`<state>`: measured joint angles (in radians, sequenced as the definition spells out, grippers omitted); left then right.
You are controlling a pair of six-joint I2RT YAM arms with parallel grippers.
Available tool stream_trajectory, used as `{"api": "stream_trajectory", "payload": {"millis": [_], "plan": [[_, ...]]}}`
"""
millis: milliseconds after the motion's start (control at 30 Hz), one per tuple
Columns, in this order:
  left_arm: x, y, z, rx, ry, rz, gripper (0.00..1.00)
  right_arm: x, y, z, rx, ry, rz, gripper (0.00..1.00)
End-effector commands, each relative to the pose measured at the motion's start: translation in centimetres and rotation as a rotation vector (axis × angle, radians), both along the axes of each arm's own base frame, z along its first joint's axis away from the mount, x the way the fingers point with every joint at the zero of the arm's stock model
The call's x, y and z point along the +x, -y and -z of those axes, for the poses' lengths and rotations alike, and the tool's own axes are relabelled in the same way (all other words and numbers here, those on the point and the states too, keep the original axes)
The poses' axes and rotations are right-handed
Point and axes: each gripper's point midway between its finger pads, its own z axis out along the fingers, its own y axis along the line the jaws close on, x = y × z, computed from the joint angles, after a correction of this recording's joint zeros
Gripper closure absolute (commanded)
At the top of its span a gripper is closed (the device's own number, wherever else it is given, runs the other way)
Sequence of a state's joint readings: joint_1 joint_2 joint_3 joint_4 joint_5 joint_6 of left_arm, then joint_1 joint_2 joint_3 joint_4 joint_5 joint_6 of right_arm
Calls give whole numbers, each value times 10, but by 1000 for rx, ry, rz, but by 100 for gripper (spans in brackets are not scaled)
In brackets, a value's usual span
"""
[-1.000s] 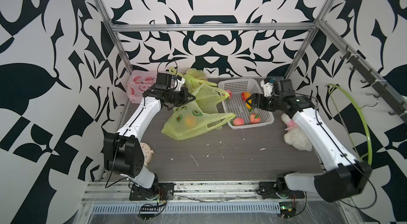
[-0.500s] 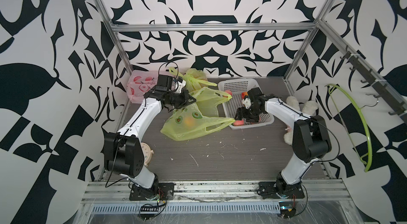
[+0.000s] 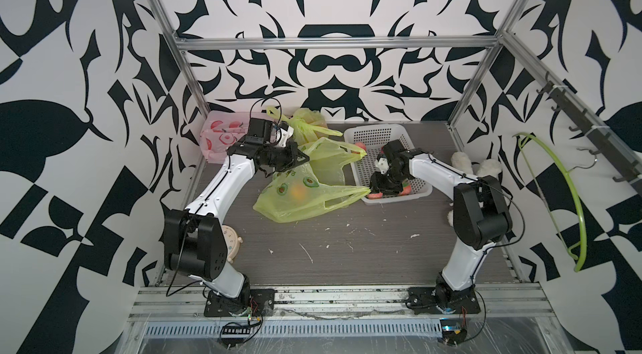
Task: Place the peach into a plastic bag & tie a knot
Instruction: Pick up the peach from the basket, then place the peach in the plastic bag.
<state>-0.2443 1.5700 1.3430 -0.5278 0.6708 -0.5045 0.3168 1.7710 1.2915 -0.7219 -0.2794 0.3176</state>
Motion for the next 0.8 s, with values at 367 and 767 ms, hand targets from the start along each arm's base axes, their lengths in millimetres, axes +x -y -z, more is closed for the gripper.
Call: {"api": "stream_trajectory", "payload": {"millis": [367, 767], "plan": [[-6, 0, -2, -6, 1, 14, 100, -50, -75, -233, 243, 562, -230, 73], [-13, 1, -13, -38, 8, 19, 100, -4, -159, -184, 169, 434, -295, 66]]}}
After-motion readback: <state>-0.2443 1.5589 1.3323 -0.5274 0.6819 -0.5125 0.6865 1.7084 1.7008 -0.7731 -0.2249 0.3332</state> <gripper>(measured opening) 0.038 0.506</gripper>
